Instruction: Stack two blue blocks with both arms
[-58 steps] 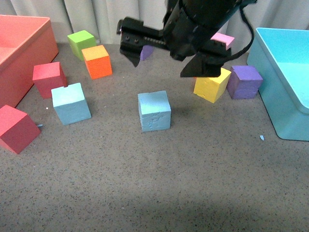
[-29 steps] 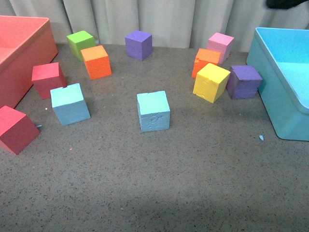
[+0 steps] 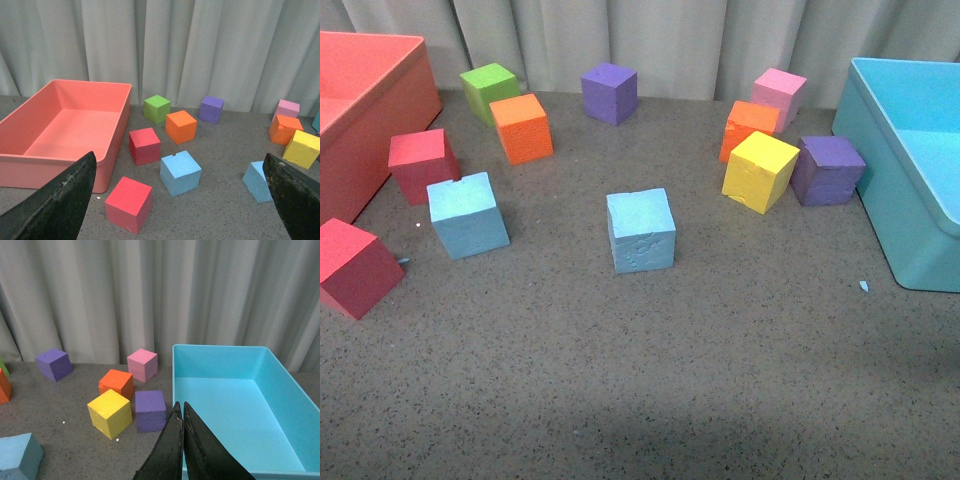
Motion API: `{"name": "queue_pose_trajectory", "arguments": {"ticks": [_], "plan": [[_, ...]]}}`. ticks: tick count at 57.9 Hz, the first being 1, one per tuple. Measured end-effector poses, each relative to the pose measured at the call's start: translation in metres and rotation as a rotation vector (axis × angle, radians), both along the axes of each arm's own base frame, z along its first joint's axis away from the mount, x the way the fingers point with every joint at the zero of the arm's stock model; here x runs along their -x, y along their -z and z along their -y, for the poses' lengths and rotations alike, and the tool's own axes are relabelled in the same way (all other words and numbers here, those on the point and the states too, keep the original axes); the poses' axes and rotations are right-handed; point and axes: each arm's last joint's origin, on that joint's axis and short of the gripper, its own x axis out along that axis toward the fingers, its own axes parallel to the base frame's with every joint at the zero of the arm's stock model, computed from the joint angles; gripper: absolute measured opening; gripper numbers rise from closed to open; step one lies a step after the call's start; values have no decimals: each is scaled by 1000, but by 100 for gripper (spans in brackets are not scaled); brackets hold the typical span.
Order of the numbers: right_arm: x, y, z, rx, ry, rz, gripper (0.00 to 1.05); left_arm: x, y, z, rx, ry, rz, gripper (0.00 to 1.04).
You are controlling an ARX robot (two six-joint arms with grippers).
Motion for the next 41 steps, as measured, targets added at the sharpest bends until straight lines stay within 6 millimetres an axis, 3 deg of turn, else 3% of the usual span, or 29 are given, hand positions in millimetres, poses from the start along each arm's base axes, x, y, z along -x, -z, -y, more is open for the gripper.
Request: {"name": "queue_pose_trajectory", "arguments": {"ticks": [17,41], "plan": [[30,-1,18,-2,7,1,1,0,0,0,0,0,0,98],[52,-4,18,-2,4,12,1,0,0,0,0,0,0,98]]}}
